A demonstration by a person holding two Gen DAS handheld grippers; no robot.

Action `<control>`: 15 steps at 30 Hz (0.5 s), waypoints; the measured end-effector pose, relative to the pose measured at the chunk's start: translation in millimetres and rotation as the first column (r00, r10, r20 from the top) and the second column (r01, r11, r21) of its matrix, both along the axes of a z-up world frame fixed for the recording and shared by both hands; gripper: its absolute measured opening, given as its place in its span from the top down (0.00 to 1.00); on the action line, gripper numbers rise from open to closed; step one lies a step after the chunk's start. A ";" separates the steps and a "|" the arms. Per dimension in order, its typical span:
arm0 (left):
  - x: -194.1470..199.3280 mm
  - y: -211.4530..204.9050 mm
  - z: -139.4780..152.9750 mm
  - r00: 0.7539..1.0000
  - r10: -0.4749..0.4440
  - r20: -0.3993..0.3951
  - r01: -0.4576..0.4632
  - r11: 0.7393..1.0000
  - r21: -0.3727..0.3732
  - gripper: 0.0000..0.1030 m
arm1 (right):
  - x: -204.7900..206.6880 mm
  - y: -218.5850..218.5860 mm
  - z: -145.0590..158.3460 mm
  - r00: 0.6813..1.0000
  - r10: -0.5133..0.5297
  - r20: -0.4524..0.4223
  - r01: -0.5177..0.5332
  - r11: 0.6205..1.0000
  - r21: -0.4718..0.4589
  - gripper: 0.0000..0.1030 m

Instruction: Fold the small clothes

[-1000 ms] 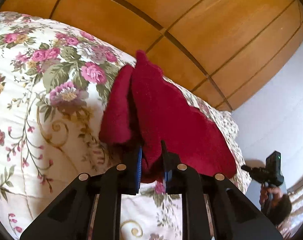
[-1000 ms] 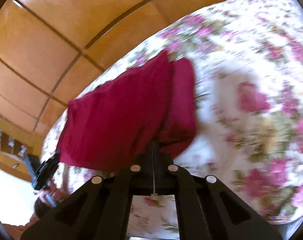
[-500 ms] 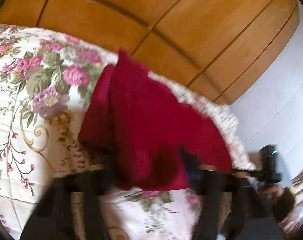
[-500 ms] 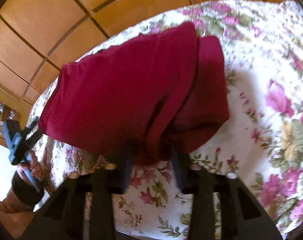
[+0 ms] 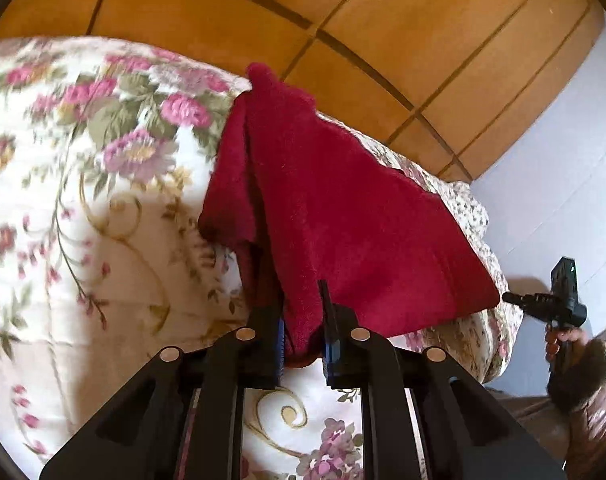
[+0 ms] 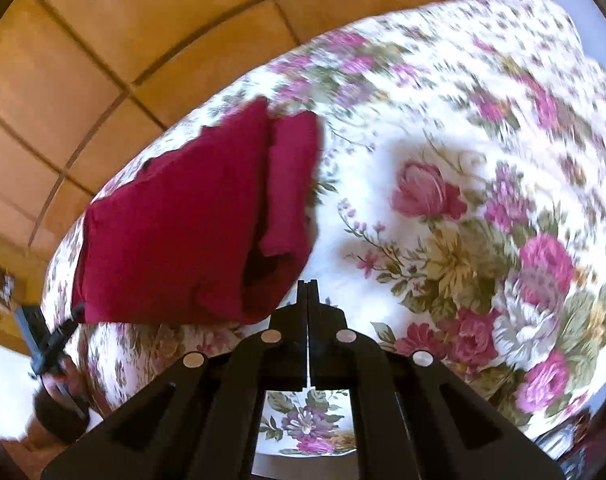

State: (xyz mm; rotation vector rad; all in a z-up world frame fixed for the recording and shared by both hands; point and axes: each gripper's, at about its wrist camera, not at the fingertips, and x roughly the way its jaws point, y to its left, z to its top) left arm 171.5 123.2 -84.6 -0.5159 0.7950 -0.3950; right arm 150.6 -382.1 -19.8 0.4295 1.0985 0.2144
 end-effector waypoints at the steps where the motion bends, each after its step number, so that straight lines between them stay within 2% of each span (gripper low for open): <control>1: -0.5 0.7 -0.2 1.000 0.009 0.006 -0.009 1.000 -0.012 0.85 | 0.6 2.4 2.4 1.000 0.012 0.018 -0.012 0.999 0.043 0.88; 2: -1.5 1.9 -0.4 1.000 0.016 0.011 -0.016 0.999 -0.027 0.79 | 0.9 4.4 4.7 0.999 0.019 0.033 -0.022 0.997 0.077 0.72; 3: -1.6 2.4 -0.6 1.000 0.011 0.011 -0.010 0.999 -0.047 0.74 | 1.0 7.2 6.8 0.998 0.009 0.054 -0.014 0.995 0.096 0.34; 4: -2.3 2.9 -0.4 1.000 0.005 0.015 -0.004 0.998 -0.068 0.66 | 0.8 10.8 7.4 0.998 0.010 0.068 -0.016 0.995 0.096 0.32; 5: -3.4 3.0 0.3 1.000 0.004 0.021 -0.003 0.997 -0.077 0.61 | 3.1 17.1 5.0 0.997 0.032 0.063 -0.038 0.995 0.092 0.35; 8: -4.5 -2.3 1.3 1.000 0.006 0.022 -0.005 0.999 -0.051 0.60 | 14.1 38.0 -16.5 0.997 0.078 -0.018 -0.078 0.997 0.031 0.54; 9: -3.1 -5.3 1.3 1.000 0.006 0.018 -0.005 0.999 -0.031 0.60 | 18.2 45.3 -28.0 0.993 0.102 -0.060 -0.100 0.994 0.035 0.74; 10: -0.9 -9.7 2.8 1.000 0.002 0.012 -0.002 1.000 0.007 0.67 | 20.8 50.3 -34.1 0.987 0.133 -0.085 -0.129 0.990 0.049 0.92; 11: 0.8 -13.0 5.2 1.000 0.004 0.011 -0.005 0.998 0.056 0.87 | 19.4 51.3 -32.9 0.986 0.142 -0.084 -0.139 0.989 0.042 0.92; 12: 3.0 -15.0 6.7 1.000 0.003 0.015 -0.004 0.996 0.088 0.87 | 16.6 50.5 -24.4 0.986 0.155 -0.060 -0.154 0.988 0.016 0.92; 15: 5.7 -10.3 13.0 0.999 -0.005 0.032 0.001 0.993 0.120 0.88 | 6.7 35.3 0.3 0.989 0.145 0.015 -0.145 0.989 -0.036 0.93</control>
